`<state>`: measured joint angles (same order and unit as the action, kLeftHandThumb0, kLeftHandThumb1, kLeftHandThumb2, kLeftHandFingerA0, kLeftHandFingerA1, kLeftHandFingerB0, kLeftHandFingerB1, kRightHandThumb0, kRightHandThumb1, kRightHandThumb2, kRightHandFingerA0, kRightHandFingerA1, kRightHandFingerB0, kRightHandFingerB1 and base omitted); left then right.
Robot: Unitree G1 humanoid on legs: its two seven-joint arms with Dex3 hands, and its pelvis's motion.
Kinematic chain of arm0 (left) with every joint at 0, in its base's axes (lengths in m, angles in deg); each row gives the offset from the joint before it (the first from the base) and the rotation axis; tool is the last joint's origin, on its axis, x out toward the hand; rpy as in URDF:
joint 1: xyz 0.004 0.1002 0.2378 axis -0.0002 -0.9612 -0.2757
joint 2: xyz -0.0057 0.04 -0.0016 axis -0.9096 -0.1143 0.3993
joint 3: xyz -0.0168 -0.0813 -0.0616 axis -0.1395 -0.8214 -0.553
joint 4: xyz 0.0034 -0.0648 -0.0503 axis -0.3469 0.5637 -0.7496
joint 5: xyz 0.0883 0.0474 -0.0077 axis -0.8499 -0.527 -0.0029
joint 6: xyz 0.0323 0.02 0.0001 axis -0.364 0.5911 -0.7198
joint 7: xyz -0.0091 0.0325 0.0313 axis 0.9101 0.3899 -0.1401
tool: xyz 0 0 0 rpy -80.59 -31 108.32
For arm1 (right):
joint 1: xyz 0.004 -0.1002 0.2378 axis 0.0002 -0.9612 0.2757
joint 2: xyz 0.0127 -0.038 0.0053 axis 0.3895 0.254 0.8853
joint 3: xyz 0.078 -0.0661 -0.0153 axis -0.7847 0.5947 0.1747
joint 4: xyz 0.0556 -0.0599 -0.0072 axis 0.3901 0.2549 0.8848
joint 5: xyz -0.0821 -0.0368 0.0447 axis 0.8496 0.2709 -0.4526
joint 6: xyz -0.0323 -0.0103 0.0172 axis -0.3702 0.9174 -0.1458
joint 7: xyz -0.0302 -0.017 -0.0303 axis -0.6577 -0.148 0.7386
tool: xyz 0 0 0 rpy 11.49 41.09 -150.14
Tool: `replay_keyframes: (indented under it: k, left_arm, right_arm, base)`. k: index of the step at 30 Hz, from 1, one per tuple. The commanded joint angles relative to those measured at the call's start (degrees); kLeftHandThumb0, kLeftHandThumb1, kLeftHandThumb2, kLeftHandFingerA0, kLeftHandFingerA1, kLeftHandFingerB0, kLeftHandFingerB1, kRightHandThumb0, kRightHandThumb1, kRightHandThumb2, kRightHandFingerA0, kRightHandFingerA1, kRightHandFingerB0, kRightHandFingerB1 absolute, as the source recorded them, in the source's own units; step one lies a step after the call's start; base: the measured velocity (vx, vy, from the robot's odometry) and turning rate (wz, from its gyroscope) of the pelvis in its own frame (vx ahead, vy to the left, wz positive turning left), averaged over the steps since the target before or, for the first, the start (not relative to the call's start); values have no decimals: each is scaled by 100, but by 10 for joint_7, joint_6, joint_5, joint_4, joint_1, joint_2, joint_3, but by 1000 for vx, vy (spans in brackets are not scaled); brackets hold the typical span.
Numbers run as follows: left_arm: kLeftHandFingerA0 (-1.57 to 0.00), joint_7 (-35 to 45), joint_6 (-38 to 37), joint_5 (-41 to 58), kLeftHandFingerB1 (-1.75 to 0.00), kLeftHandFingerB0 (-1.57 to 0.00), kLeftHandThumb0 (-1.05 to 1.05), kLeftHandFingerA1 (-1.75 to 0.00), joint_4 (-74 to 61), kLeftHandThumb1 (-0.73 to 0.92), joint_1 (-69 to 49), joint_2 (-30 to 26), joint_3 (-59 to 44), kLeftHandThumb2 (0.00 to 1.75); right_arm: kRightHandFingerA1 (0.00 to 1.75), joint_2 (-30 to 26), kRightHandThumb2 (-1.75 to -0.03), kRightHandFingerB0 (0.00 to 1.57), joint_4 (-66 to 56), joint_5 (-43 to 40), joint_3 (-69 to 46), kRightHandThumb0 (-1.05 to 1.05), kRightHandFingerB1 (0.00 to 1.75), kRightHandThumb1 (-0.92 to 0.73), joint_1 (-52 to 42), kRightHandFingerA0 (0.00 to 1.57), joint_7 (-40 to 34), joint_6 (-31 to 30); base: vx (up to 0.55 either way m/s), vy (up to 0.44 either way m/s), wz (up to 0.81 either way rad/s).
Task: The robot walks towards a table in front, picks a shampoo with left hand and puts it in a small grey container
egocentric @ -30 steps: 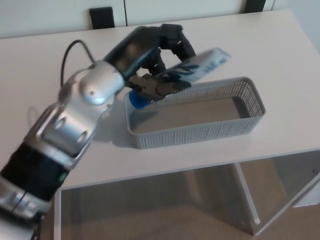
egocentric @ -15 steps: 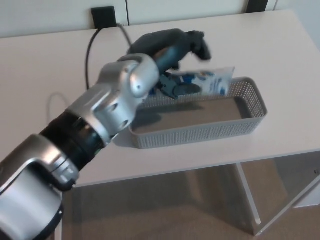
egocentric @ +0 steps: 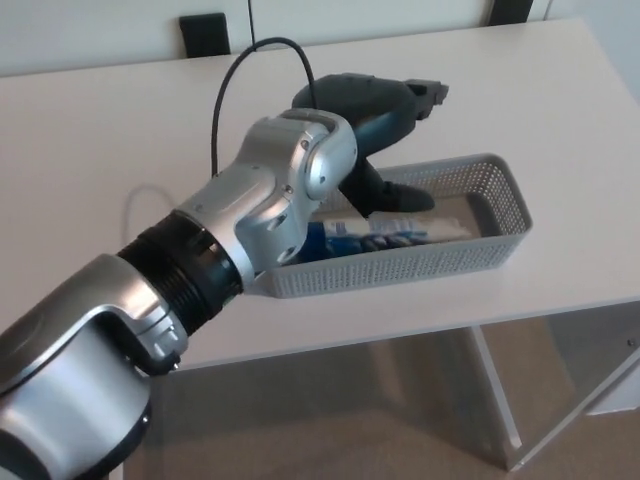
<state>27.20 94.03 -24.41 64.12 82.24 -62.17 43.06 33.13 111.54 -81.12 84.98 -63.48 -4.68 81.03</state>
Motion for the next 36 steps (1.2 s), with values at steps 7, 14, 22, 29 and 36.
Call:
replay_keyframes:
  k: [7, 14, 22, 29, 36]
  left_arm:
    - [0, 19, -38, 28, -10, 0, -69, 0, -357, 42, -142, -132, -193, 75]
    - [0, 112, -18, 147, -25, 0, -62, -13, -635, 38, -285, -211, -385, 78]
    - [0, 224, -27, 388, -18, 0, -64, -14, -796, 40, -516, -220, -705, 79]
    - [0, 384, -68, 630, -49, 0, -33, -49, -804, 16, -812, -194, -943, 80]
    - [-2, 500, -156, 632, -48, 0, -31, -50, -688, 21, -1016, -127, -979, 82]
  right_arm:
    - [50, -12, -59, 65, -3, 6, 6, -31, 44, -62, 18, 80, 8, 0]
    - [48, -12, -58, 63, -2, 6, 7, -29, 43, -63, 9, 76, 8, 6]
    - [56, -22, -59, 64, 3, 19, 20, -36, 45, -62, 5, 77, 6, 0]
    - [55, -15, -59, 62, 8, 23, 28, -36, 45, -63, -27, 77, 6, 6]
    - [52, -8, -60, 64, 13, 20, 28, -37, 44, -65, -31, 75, 8, -5]
  base:
    - [0, 0, 0]
    - [0, 0, 0]
    - [0, 0, 0]
    - [0, 0, 0]
    - [0, 0, 0]
